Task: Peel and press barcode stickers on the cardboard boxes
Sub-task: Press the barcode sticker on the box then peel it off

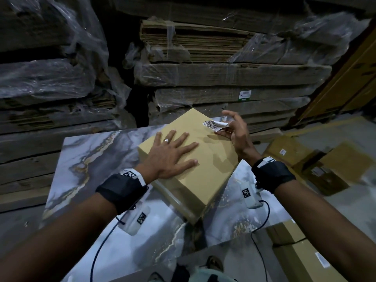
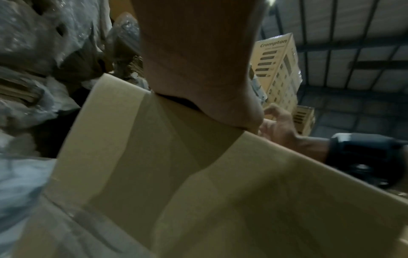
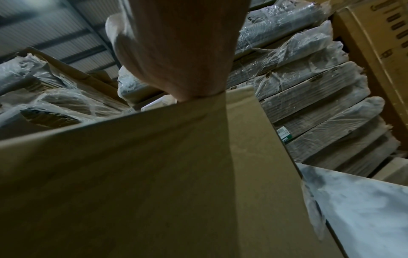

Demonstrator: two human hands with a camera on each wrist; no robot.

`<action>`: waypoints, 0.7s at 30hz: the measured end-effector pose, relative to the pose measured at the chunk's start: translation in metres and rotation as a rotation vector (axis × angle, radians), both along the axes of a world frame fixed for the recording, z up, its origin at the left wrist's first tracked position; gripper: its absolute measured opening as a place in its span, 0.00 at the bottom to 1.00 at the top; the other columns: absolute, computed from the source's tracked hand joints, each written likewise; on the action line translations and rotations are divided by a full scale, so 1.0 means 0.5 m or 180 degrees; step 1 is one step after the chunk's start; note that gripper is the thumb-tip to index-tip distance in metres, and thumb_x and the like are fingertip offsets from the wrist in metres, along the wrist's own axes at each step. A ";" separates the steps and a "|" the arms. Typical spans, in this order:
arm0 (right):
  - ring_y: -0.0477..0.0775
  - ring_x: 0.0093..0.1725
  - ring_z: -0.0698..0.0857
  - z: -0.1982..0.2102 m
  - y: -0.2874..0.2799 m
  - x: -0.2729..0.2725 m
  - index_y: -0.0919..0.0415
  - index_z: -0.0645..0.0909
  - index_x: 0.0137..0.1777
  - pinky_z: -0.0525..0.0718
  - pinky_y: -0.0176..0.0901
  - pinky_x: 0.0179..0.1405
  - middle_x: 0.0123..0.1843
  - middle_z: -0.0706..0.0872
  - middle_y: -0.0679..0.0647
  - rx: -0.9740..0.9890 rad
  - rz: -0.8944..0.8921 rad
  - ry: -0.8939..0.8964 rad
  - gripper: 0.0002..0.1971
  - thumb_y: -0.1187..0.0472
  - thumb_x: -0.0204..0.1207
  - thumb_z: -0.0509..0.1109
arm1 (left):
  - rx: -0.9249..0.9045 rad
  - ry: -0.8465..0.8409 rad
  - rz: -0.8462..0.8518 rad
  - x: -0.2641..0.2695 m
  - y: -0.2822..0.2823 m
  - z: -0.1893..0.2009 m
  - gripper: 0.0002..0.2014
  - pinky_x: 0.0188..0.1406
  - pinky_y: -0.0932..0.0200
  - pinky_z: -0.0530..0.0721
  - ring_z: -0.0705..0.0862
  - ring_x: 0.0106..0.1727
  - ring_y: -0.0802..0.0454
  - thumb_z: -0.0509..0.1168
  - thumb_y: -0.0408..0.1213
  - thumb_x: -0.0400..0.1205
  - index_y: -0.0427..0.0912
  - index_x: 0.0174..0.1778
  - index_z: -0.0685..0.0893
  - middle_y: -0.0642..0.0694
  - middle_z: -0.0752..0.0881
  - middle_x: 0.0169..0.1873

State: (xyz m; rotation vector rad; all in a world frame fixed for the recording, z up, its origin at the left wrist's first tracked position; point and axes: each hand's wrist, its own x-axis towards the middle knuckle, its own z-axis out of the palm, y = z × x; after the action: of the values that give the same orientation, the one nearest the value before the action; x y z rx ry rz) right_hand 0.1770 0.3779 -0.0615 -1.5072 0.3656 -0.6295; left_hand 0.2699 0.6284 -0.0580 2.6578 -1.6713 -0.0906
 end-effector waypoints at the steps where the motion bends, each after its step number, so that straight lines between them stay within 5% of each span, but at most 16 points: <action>1: 0.74 0.65 0.87 0.000 0.000 0.001 0.66 0.77 0.73 0.86 0.70 0.66 0.57 0.80 0.66 -0.0013 -0.0007 0.0004 0.24 0.60 0.80 0.57 | 0.0015 -0.0017 -0.0032 -0.018 -0.001 0.000 0.40 0.82 0.25 0.46 0.49 0.89 0.34 0.30 0.78 0.76 0.72 0.87 0.47 0.53 0.48 0.90; 5: 0.68 0.63 0.89 0.004 0.006 -0.001 0.68 0.76 0.74 0.86 0.70 0.66 0.57 0.85 0.62 -0.0131 -0.0009 0.0082 0.23 0.61 0.82 0.55 | -0.0031 -0.0005 -0.0688 -0.073 0.000 -0.008 0.36 0.82 0.25 0.48 0.49 0.88 0.32 0.35 0.76 0.80 0.72 0.86 0.48 0.55 0.48 0.90; 7: 0.71 0.64 0.88 0.002 0.006 -0.003 0.67 0.77 0.73 0.85 0.72 0.66 0.56 0.82 0.73 -0.0182 -0.0037 0.0116 0.22 0.62 0.83 0.55 | -0.0054 -0.0002 -0.0754 -0.063 0.000 -0.006 0.36 0.83 0.26 0.48 0.50 0.89 0.39 0.36 0.77 0.80 0.74 0.86 0.49 0.58 0.49 0.89; 10: 0.76 0.65 0.86 0.006 0.012 -0.009 0.64 0.79 0.72 0.85 0.73 0.67 0.60 0.76 0.87 -0.0169 -0.0019 0.0182 0.21 0.61 0.83 0.56 | 0.0028 0.0002 -0.0210 -0.010 0.003 0.006 0.41 0.82 0.25 0.47 0.51 0.90 0.43 0.31 0.81 0.73 0.77 0.84 0.49 0.59 0.51 0.89; 14: 0.66 0.62 0.90 0.022 0.034 -0.018 0.65 0.79 0.71 0.86 0.69 0.66 0.63 0.86 0.74 -0.0324 -0.0067 0.0201 0.22 0.60 0.80 0.57 | 0.0146 0.0017 0.0310 0.014 0.000 0.021 0.41 0.81 0.23 0.38 0.52 0.89 0.39 0.34 0.82 0.74 0.75 0.85 0.50 0.55 0.52 0.89; 18: 0.56 0.64 0.86 0.021 0.044 -0.041 0.54 0.80 0.72 0.84 0.63 0.66 0.65 0.87 0.54 -0.1852 -0.0027 0.0392 0.23 0.59 0.77 0.62 | 0.0149 0.0032 0.0434 -0.050 -0.007 0.016 0.44 0.83 0.26 0.43 0.49 0.88 0.31 0.37 0.79 0.78 0.62 0.89 0.48 0.47 0.49 0.90; 21: 0.57 0.81 0.68 0.009 0.049 -0.053 0.54 0.75 0.78 0.67 0.60 0.83 0.76 0.78 0.53 -0.3070 -0.0081 0.0580 0.27 0.55 0.78 0.61 | 0.0092 0.0054 0.0398 -0.090 -0.010 0.004 0.48 0.82 0.24 0.43 0.47 0.88 0.29 0.32 0.80 0.75 0.59 0.89 0.47 0.46 0.48 0.90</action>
State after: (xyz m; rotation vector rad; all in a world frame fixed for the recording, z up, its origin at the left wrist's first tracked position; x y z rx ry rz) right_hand 0.1503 0.4022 -0.0570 -2.4939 0.2175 -0.7330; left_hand 0.2250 0.6231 -0.0562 2.7663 -1.5063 -0.1374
